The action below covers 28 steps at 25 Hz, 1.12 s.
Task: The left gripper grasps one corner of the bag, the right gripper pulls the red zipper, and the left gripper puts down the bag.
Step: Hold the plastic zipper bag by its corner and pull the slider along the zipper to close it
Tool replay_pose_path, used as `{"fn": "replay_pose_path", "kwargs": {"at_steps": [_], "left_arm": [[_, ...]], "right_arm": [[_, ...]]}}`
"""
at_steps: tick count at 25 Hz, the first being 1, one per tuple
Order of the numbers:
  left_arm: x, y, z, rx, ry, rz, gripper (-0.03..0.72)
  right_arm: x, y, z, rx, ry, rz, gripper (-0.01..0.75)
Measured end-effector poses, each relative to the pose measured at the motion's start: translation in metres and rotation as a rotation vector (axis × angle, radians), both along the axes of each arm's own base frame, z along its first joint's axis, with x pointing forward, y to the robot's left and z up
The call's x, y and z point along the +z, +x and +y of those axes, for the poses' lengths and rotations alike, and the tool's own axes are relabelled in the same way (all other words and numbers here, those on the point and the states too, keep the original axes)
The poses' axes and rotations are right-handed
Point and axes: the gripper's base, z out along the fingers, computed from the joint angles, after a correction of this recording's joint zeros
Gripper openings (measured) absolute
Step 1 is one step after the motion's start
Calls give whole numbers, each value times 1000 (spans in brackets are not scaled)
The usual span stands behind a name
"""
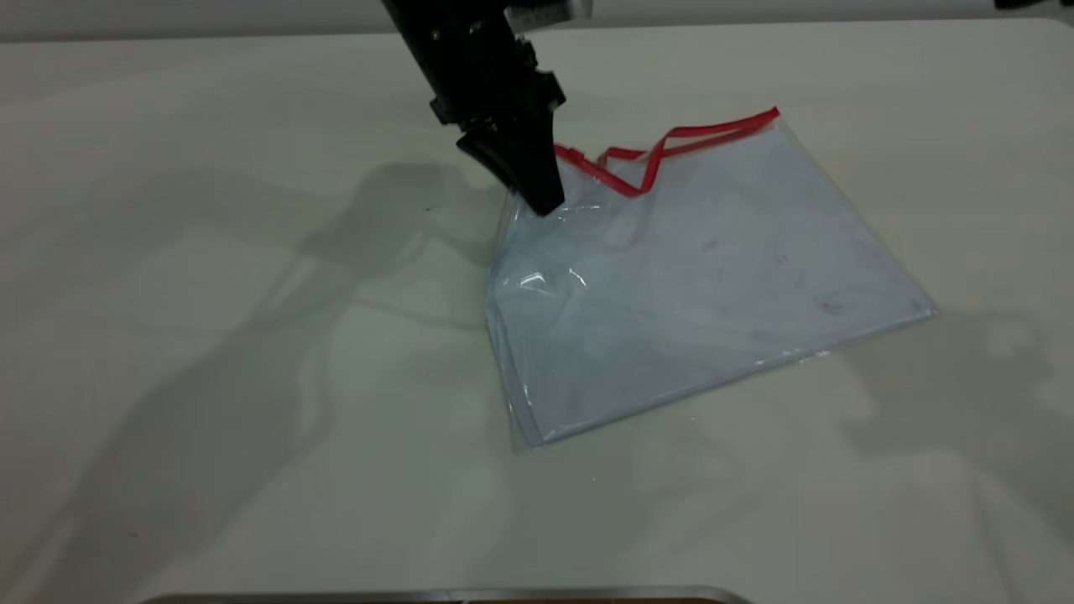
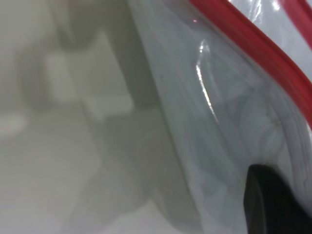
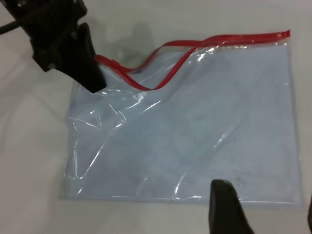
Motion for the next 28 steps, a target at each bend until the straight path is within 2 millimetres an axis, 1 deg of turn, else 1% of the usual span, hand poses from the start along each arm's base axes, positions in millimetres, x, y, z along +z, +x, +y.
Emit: {"fn": "replay_pose_path", "kwargs": {"at_steps": [3, 5, 7, 11, 13, 15, 16, 19, 21, 24, 25, 27, 28], "left_arm": [[9, 1, 1, -12, -3, -21, 56], [20, 3, 2, -25, 11, -55, 56], [33, 5, 7, -39, 61, -102, 56], [63, 9, 17, -44, 153, -189, 55], [74, 4, 21, -42, 156, -190, 55], [75, -3, 23, -44, 155, -161, 55], [71, -9, 24, -53, 153, -135, 55], [51, -25, 31, -73, 170, -70, 55], [42, -33, 34, -66, 160, -84, 55], [45, -43, 38, -62, 92, -160, 55], [46, -49, 39, -59, 67, -184, 55], [54, -58, 41, -57, 18, -253, 55], [57, -65, 43, -60, 0, -281, 55]], "right_arm": [[-11, 5, 0, -9, 0, 40, 441], [-18, 8, 0, -9, -2, 59, 441], [-24, 10, 1, -10, 3, 71, 441], [-28, 14, 2, 3, 18, 54, 441], [-27, 16, 3, 7, 27, 35, 441], [-26, 17, 4, 11, 30, 20, 441], [-26, 17, 4, 10, 33, 14, 441], [-25, 18, 4, 4, 40, 10, 441], [-26, 18, 4, 6, 42, 11, 441], [-29, 19, 5, 11, 43, 24, 441], [-31, 19, 5, 16, 49, 33, 441], [-35, 20, 7, 26, 64, 46, 441], [-37, 20, 8, 30, 75, 52, 441]]}}
